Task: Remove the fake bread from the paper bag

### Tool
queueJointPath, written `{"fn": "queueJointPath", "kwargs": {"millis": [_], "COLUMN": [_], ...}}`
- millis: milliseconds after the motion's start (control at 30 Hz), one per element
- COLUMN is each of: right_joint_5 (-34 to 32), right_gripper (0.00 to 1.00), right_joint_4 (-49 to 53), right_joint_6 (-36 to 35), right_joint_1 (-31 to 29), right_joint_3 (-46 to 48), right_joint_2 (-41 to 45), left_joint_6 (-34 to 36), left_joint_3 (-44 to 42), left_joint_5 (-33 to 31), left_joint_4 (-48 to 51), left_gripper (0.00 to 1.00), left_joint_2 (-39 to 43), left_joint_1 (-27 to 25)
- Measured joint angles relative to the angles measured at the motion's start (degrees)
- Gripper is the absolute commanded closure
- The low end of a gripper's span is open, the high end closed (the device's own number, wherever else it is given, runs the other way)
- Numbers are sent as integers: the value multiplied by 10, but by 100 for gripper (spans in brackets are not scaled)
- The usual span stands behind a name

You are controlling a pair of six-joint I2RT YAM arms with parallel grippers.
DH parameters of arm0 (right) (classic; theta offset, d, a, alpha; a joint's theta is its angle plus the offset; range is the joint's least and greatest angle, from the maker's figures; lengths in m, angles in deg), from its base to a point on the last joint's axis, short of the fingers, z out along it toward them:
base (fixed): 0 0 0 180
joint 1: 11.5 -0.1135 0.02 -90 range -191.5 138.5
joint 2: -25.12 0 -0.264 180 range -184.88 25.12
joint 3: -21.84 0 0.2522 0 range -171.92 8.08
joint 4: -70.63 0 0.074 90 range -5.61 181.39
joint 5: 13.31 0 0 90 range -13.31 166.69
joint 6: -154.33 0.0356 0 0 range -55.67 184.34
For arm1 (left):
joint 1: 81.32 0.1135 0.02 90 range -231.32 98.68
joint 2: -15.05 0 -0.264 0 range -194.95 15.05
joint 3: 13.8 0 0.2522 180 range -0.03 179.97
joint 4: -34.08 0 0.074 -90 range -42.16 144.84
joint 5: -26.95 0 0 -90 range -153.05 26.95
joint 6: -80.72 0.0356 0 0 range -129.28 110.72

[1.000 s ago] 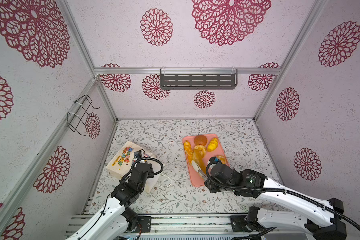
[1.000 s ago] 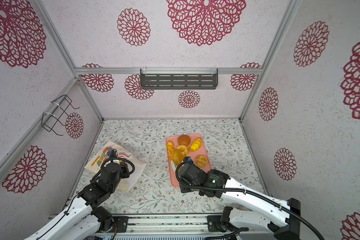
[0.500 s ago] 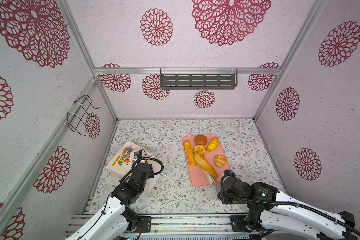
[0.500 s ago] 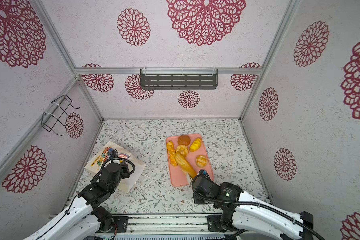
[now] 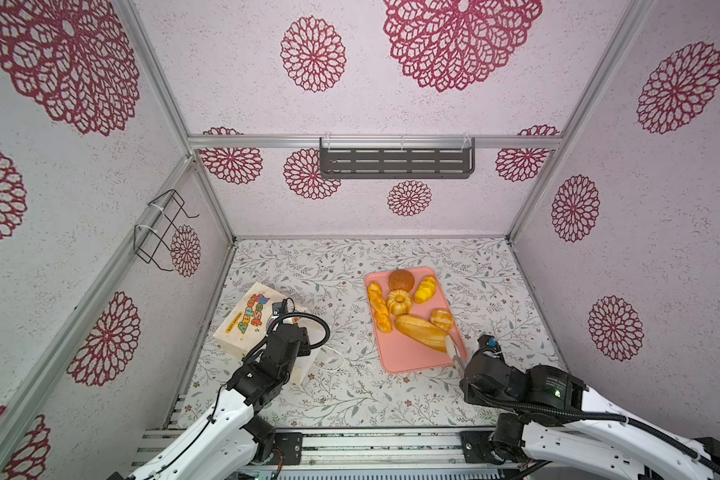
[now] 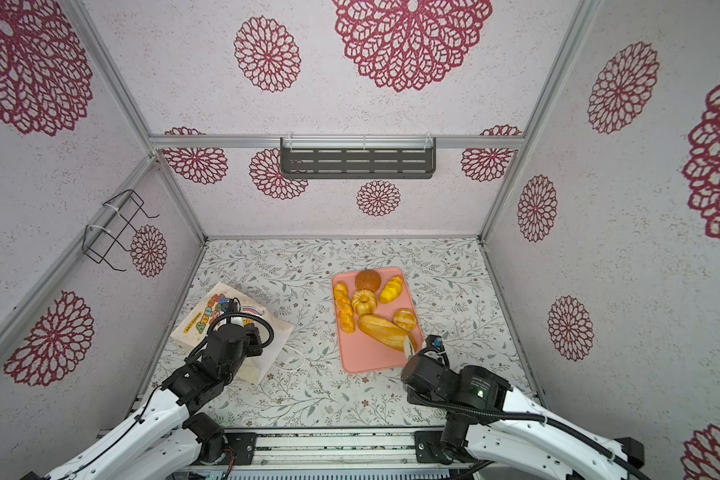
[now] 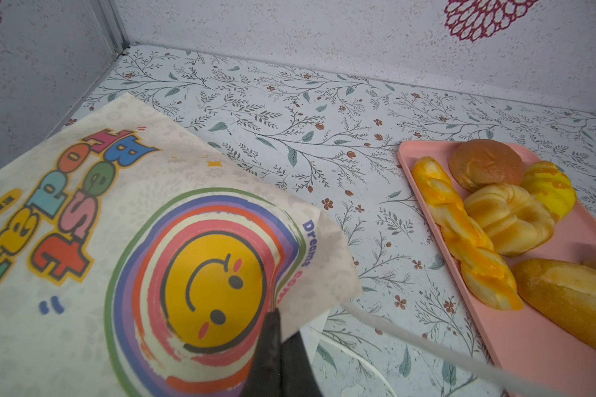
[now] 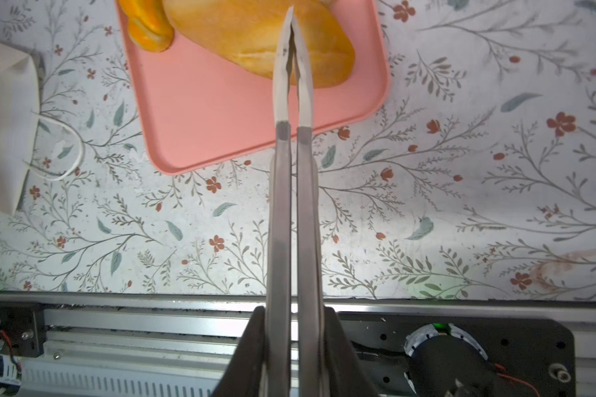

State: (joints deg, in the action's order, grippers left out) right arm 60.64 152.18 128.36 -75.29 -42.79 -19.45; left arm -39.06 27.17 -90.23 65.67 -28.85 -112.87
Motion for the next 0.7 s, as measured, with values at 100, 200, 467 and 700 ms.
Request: {"fn": "queueJointPath", "kwargs": {"millis": [100,200,467,700], "right_joint_5": [-2,7,61,104], "right_gripper": [100,100,100,100], "right_joint_4": [-22,-53,-110,-116], "right_joint_6": [-41,-98,-230,-301], "right_joint_1": [3,40,205,249], "right_joint_3": [-81,-151,-173,-227], "right_joint_2": [-89,-174,-279,-359], "left_joint_6": [10,18,39,50], "left_joint_3": [0,0,0,0], "left_joint_5": [13,29,62,70], "left_joint_4": [0,-4,-12,-20], "left_gripper": [100,100,100,100], "left_joint_2": [0,-3,-15,-18], "left_joint_1": [0,0,-3,-3]}}
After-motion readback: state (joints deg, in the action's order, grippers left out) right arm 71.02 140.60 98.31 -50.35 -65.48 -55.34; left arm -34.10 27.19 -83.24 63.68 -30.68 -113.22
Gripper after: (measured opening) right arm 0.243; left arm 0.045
